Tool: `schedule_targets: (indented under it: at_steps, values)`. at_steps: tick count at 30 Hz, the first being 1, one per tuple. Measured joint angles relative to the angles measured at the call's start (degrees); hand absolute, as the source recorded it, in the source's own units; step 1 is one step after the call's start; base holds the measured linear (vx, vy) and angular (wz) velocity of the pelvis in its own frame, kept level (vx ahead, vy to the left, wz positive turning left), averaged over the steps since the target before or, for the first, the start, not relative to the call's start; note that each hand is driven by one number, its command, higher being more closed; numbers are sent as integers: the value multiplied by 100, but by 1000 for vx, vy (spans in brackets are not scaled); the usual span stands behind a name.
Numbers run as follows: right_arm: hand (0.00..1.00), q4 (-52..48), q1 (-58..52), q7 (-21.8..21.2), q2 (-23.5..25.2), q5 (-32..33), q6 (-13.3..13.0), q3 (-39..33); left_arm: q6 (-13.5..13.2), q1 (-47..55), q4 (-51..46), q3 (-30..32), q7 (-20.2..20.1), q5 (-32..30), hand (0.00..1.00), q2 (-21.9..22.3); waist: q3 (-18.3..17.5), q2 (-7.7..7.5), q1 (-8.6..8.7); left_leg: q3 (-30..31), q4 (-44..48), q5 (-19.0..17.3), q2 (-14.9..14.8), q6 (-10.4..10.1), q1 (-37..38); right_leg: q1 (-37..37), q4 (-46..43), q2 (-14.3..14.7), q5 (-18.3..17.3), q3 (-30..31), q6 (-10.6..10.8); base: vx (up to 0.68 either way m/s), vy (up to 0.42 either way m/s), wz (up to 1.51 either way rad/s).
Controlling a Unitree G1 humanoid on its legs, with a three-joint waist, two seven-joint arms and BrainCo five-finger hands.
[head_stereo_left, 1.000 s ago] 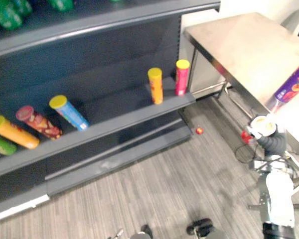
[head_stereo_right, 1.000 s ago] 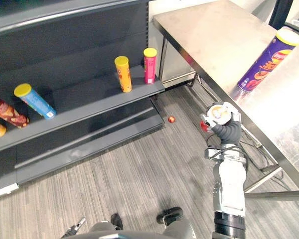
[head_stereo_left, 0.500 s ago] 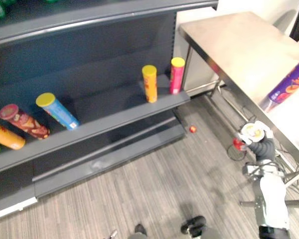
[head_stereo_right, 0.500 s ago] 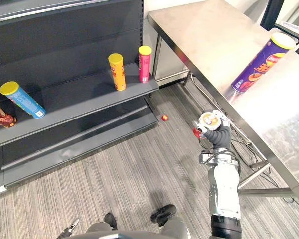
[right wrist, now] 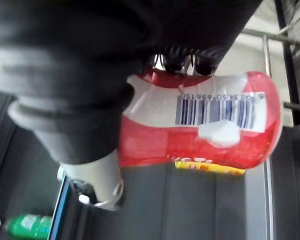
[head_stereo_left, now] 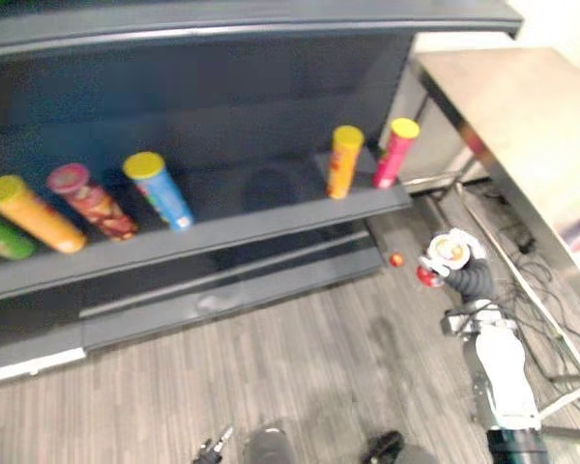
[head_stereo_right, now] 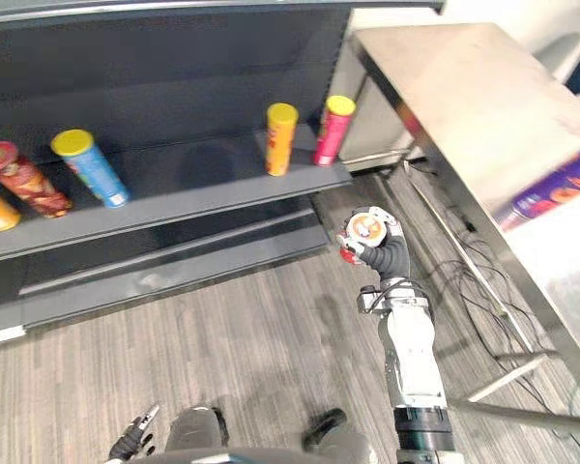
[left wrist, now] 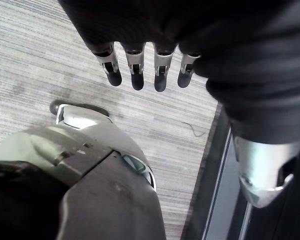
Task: Put the gum and the chips on the shelf.
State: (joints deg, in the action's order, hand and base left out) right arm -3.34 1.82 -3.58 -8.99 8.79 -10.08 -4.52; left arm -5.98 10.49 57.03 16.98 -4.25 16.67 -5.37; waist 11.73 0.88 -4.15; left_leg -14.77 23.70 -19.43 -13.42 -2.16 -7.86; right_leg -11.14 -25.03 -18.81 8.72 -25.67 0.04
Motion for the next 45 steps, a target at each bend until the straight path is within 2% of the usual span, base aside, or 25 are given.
schedule_targets:
  at_steps: [1,3,5,7,8,9,10,11,12,13,16,18,21,24,28,31,32,33,35,36,38,40,43,44,45]
  values:
    - [100,-2,-133,-100,-18,-2,6,60,-26,-80,115,-63,72,-64,0,-94,30,-23,12,333,-148,70,35,29,21,-80,115,431,-597,996,365,69,30,122]
    - [100,-37,-286,-193,-3,-2,6,119,-34,-115,308,-71,142,-235,0,-151,15,-52,43,673,-287,111,186,61,167,-42,264,756,-857,1590,360,115,-3,132]
    - [100,-72,-330,-259,-6,-2,3,182,-19,-108,515,-72,161,-406,0,-155,24,-52,161,1179,-403,114,338,61,377,-153,405,1091,-1106,1956,378,209,-72,139]
    - [100,-76,-323,-314,-8,-2,1,253,-19,-121,574,-68,161,-429,0,-184,16,-74,206,1523,-489,147,359,-5,453,-335,726,1287,-1098,2241,387,211,-171,116]
    - [100,-84,-322,-332,-4,-1,1,301,-16,-120,586,-66,160,-439,0,-183,17,-145,230,1684,-507,163,382,-55,505,-384,1132,1331,-992,2465,486,223,-224,109]
    - [100,-87,-334,-333,-2,-1,1,319,-16,-111,596,-54,158,-439,0,-186,1,-205,231,1726,-505,159,410,-112,531,-357,1346,1315,-869,2565,567,242,-278,100]
    - [100,-115,-340,-331,7,0,1,365,-16,-89,620,7,157,-438,0,-235,-15,-431,230,1731,-509,109,498,-287,665,-352,1558,1238,-256,2638,563,259,-321,71]
    - [100,-121,-310,-329,-43,0,5,401,-13,-98,641,87,158,-437,0,-149,9,-311,194,1857,-524,49,338,-428,773,-239,1412,1348,-627,2554,634,262,-325,49]
    - [100,-136,-282,-329,-44,0,4,425,-13,-98,640,91,155,-436,0,-95,1,-260,172,1867,-564,99,235,-493,776,-237,1409,1420,-657,2497,586,235,-379,23]
    - [100,-236,-238,-336,-48,1,4,470,-14,-100,636,93,139,-436,0,4,2,-246,188,1880,-746,310,118,-648,811,-210,1405,1497,-813,2322,505,149,-292,21]
    - [100,-291,-370,-333,-51,20,-4,401,-21,-98,615,149,118,-419,0,43,-3,-221,252,2054,-1040,715,-29,-780,875,-52,1399,1568,-1001,1955,356,93,-235,49]
    - [100,-297,-389,-346,-50,22,-13,384,-11,-100,615,222,107,-392,0,72,-15,-239,238,2098,-1189,961,-47,-791,879,-7,1454,1571,-1100,1850,322,38,-186,38]
    - [100,-290,-462,-385,-23,24,-17,385,11,-70,614,266,93,-397,0,81,-46,-195,245,2127,-1472,1245,-123,-852,849,52,1706,1629,-1058,1714,290,11,-119,24]
    - [100,-246,-590,-446,-10,26,-12,387,30,-51,614,269,87,-426,0,71,-74,-157,256,1975,-1651,1332,-190,-892,901,32,1714,1689,-1051,1693,268,-8,-62,4]
    - [100,-246,-680,-457,10,26,-12,387,29,-42,616,269,96,-438,0,70,-110,-196,259,1942,-1514,1353,-87,-910,880,-64,1645,1611,-1093,1795,279,-36,16,-15]
    - [100,-243,-794,-451,12,28,-18,383,22,-4,534,232,138,-429,0,72,-134,-254,281,2014,-368,1428,140,-800,420,53,1643,1476,-1126,1848,230,-19,2,-4]
    - [100,-242,-865,-449,11,29,-19,380,22,15,471,115,149,-419,0,65,-133,-261,285,2018,194,1576,198,-630,190,162,1686,1424,-1126,1845,228,0,0,0]
    - [100,-243,-909,-444,11,29,-19,378,20,33,431,66,152,-396,0,63,-133,-267,285,2018,428,1695,221,-618,103,217,1693,1409,-1129,1847,221,-1,-32,-3]
    - [100,-252,-1065,-433,17,31,-26,298,11,70,343,-130,152,-325,0,21,-130,-278,286,1993,963,2172,271,-576,27,462,1697,1395,-1189,1943,136,10,-73,-11]
    - [100,-257,-1089,-423,26,31,-28,250,-8,73,332,-165,149,-326,0,6,-121,-318,288,1978,1070,2261,278,-528,-24,485,1705,1387,-1199,1978,120,25,-80,-20]
    - [100,-284,-1090,-353,88,76,-34,49,-19,79,335,-234,147,-332,0,-33,-124,-353,315,1845,1097,1857,297,-447,-142,443,1706,1359,-1212,2127,98,26,-48,-19]
    - [100,-306,-1092,-254,95,126,-37,-187,-24,123,346,-309,151,-343,0,-45,-133,-332,440,1737,338,1219,494,-417,-156,268,1680,1296,-1207,2299,90,0,15,-20]
    - [100,-316,-1052,-182,73,126,-37,-239,-21,213,418,-310,154,-402,0,-28,-165,-248,504,1715,-1181,1136,565,-458,114,89,1590,1359,-1208,2511,99,-4,136,-45]
    - [100,-413,-1006,-175,21,123,-37,-269,-15,316,460,-296,160,-436,0,93,-202,-6,522,1718,-1733,1143,517,-468,342,25,1555,1566,-1195,2657,170,24,188,-81]
    - [100,-456,-987,-176,34,120,-47,-269,-10,345,475,-282,167,-459,0,141,-181,61,503,1750,-1787,1302,468,-566,411,19,1547,1666,-1188,2750,227,53,290,-118]
